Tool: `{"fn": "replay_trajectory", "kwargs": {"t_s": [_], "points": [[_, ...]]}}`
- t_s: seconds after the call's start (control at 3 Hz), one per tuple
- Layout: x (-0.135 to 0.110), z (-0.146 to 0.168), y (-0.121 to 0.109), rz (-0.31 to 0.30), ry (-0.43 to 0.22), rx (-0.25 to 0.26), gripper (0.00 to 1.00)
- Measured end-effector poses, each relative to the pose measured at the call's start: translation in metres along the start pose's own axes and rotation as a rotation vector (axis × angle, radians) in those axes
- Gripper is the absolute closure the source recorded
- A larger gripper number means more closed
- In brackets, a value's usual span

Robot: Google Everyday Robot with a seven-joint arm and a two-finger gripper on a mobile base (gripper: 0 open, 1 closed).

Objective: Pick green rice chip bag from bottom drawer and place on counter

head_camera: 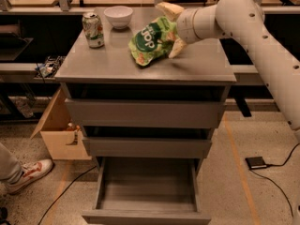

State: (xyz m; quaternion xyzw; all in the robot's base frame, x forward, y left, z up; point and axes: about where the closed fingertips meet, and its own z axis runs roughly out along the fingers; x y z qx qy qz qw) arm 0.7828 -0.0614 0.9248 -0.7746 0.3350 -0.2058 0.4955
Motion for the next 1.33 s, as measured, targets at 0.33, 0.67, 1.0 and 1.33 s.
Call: {"fn": "replay_trajectory", "kwargs": {"t_s": [0.33, 0.67, 1.0, 1.33], "points": [[0.000, 0.000, 0.000, 0.000, 0.000, 0.000, 0.00], [0.001, -0.003, 0.002, 0.004, 0.014, 0.002, 0.00], [0.016, -0.025, 0.006, 0.031, 0.089, 0.026, 0.00], [0.045, -0.063, 0.000, 0.053, 0.206, 0.085, 0.00]]}}
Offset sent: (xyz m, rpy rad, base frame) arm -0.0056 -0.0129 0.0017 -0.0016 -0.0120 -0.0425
